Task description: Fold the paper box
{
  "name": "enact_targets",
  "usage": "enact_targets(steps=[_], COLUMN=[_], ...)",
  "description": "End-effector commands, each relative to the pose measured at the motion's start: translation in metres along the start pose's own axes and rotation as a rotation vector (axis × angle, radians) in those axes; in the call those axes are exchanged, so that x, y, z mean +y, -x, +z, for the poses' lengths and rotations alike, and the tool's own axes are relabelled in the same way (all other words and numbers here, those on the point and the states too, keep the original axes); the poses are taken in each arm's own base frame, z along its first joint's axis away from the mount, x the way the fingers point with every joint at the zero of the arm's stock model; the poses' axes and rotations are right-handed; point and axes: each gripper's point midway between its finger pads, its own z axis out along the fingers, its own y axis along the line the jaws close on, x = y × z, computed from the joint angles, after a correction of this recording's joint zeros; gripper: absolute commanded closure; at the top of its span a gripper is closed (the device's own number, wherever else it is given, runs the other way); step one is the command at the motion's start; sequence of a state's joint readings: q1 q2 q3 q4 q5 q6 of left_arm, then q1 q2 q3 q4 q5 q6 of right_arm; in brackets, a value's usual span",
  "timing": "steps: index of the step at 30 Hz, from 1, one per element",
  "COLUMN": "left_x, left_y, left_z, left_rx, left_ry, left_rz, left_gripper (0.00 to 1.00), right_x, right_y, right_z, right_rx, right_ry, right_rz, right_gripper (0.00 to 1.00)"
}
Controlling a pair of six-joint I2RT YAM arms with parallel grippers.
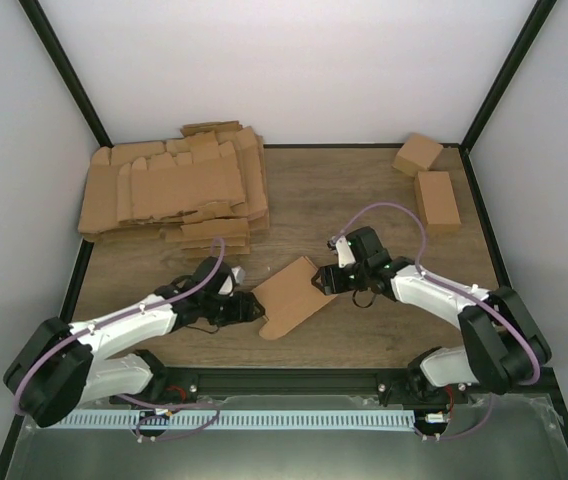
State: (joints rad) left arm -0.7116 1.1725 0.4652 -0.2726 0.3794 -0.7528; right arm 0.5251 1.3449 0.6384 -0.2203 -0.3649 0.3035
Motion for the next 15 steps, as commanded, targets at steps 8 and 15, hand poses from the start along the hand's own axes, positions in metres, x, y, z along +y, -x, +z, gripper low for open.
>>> enact_targets(steps=[8, 15], left_x=[0.006, 0.004], left_y=[0.024, 0.036], left_z=[0.005, 0.006], left_rx=[-0.053, -0.064], left_ry=[-0.029, -0.028], left_rz=[0.002, 0.024], left_gripper=[0.37, 0.45], right_x=[-0.007, -0.001], right_y=[0.001, -0.006], right_z=[0.012, 0.008], right_rx=[0.0, 0.011], right_ry=[-0.007, 0.029], right_rz=[-0.01, -0.006], right_gripper=[0.45, 0.5])
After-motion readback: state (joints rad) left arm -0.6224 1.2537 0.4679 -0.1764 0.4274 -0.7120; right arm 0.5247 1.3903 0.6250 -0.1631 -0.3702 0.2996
